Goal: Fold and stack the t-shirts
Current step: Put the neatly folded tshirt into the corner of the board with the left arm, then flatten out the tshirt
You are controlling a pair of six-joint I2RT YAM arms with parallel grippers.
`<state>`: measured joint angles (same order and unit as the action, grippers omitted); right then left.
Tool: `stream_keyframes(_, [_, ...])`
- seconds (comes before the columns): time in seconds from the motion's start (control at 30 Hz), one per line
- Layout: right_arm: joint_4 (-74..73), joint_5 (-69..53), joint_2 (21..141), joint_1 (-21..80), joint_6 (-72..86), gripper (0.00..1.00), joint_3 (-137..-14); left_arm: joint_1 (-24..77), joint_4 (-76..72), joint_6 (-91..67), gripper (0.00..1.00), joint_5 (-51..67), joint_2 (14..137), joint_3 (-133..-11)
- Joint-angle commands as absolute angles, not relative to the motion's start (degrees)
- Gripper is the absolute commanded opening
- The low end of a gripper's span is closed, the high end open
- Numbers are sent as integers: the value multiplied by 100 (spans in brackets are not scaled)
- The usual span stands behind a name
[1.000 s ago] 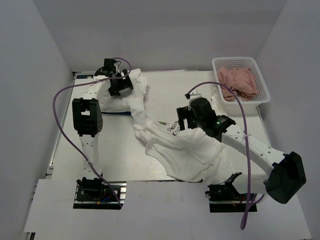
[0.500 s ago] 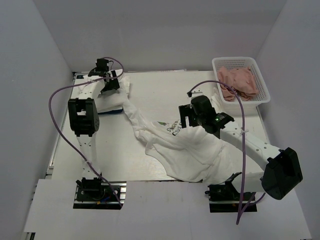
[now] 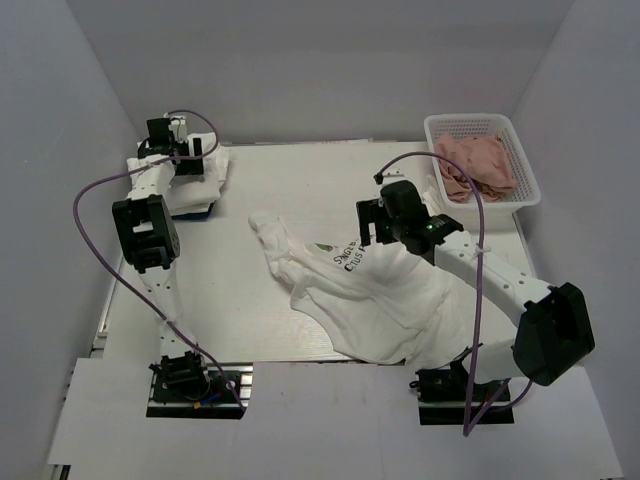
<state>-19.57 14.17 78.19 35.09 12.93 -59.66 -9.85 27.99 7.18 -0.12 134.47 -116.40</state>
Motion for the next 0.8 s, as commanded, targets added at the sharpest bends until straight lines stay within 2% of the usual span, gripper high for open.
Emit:
stream_keyframes(0.0, [-1898, 1292, 7989, 3481, 1318, 90, -6363, -993, 2935, 1502, 100, 176, 13745, -11521])
stream_keyframes(0.23, [-2118, 1195, 8235, 3498, 1371, 90, -6680, -993, 3365, 1363, 100, 203, 14106, -12295])
stream_keyframes(0.37, [-2162, 1125, 8165, 3507, 1319, 90, -6767, -993, 3735, 898, 100, 219, 13660, -12655])
stream_keyframes(0.47, [-2163, 1283, 8078, 3507, 1274, 90, -6803, -993, 3841, 416, 100, 623, 13107, -12797])
stream_keyframes(0.53, [-2014, 1257, 7972, 3507, 1292, 90, -6707, -915, 3841, 325, 100, 1377, 12474, -12797])
stream_keyframes(0.77, [-1661, 1326, 7462, 3454, 1889, 90, -5977, -581, 3831, -1107, 100, 3066, 10961, -11647])
